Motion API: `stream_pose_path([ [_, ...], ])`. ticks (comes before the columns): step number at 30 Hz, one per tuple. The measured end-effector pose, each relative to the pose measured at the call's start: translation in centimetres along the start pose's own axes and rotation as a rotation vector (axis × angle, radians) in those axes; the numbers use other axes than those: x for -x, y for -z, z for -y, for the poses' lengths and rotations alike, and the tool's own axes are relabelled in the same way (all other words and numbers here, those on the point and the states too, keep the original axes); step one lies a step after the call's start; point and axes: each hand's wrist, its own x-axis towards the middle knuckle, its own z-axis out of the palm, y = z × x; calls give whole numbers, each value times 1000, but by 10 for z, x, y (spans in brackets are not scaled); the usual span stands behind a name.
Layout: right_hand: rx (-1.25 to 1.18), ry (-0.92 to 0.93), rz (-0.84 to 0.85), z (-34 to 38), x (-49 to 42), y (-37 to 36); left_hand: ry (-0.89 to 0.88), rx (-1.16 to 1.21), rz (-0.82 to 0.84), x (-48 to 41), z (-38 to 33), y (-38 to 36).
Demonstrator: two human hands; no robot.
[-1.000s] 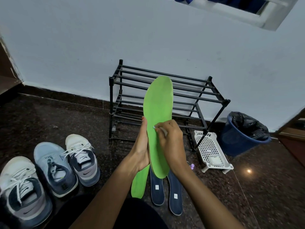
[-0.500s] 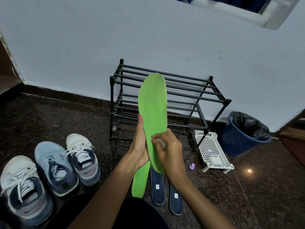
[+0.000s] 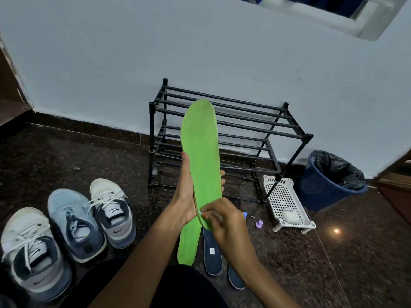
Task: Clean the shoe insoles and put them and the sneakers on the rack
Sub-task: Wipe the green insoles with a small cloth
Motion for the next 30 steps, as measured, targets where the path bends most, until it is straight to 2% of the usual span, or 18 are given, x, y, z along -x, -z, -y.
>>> stream_pose_path([
  [5,-239,-226,-3,4,-11,18,-7,-65,-5,-1,-5,-3],
  [11,-567,-398,-2,6,-26,24,38,-144,-14,-2,-16,-1],
  [19,-955,-688,169,-20,-42,-5,75,-360,-119,-19,-27,35],
  [24,-1002,-841,235,-49,-38,-39,133,-394,-238,-24,-2,88],
  [30,-925,-983,340,-88,-26,-82,216,-466,-370,-30,54,156],
])
